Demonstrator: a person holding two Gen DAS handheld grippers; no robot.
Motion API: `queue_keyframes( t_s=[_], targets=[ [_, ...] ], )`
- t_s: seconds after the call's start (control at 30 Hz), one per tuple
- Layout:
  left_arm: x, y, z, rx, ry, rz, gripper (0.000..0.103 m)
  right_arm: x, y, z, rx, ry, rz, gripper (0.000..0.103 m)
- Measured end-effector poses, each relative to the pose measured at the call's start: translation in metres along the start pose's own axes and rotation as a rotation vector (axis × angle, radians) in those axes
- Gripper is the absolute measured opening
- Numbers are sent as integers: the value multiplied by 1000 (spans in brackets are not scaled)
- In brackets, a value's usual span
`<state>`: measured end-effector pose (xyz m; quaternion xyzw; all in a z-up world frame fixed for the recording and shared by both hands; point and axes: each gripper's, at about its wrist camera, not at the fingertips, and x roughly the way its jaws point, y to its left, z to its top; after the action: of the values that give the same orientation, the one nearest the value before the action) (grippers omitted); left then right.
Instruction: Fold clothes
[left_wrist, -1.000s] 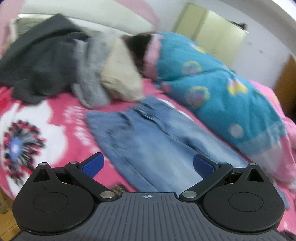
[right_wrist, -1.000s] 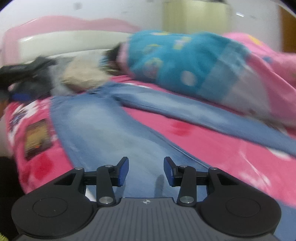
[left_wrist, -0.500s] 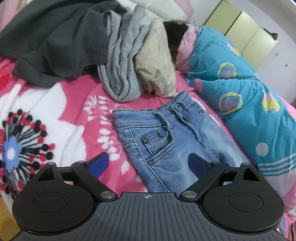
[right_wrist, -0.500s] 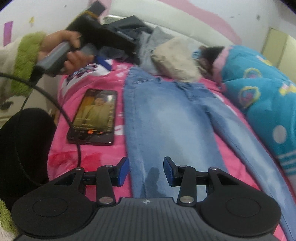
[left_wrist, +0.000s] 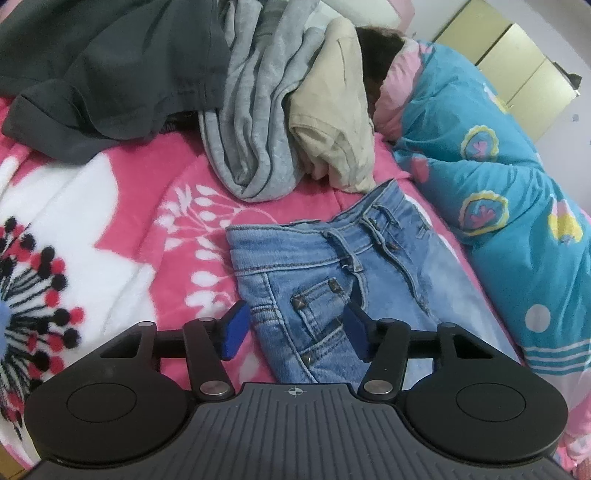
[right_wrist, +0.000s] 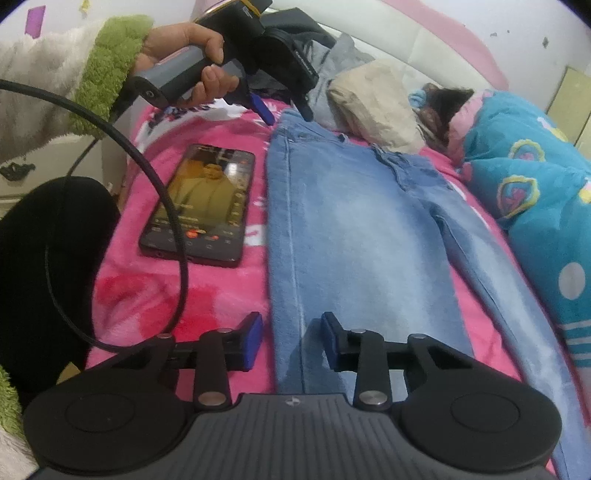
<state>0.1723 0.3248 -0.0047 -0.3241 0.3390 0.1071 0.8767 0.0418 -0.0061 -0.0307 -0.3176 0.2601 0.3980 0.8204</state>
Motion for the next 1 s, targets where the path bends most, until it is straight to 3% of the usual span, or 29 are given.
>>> queue_keyframes(
  t_s=[0.2, 0.4, 0.43, 0.6, 0.63, 0.77, 1.0],
  targets=[
    [8, 3, 4, -22, 18, 24, 56, -2, -6, 1, 56, -8, -53, 7],
    [14, 2, 8, -35, 30, 36, 55, -15, -17, 4, 120, -62, -116, 4],
    [14, 2, 9, -37, 29, 41, 54, -17, -19, 5, 128, -70, -126, 4],
    [14, 0, 12, -47, 23, 69, 21, -23, -27, 8, 156, -93, -156, 4],
    [14, -1, 13, -49, 22, 75, 18, -24, -28, 8, 158, -98, -162, 4],
    [13, -5, 16, -51, 10, 92, 14, -28, -37, 12, 169, -122, -196, 3],
    [-1, -42, 32, -44, -61, 38, 11, -42, -77, 23, 217, -188, -280, 3]
  ],
)
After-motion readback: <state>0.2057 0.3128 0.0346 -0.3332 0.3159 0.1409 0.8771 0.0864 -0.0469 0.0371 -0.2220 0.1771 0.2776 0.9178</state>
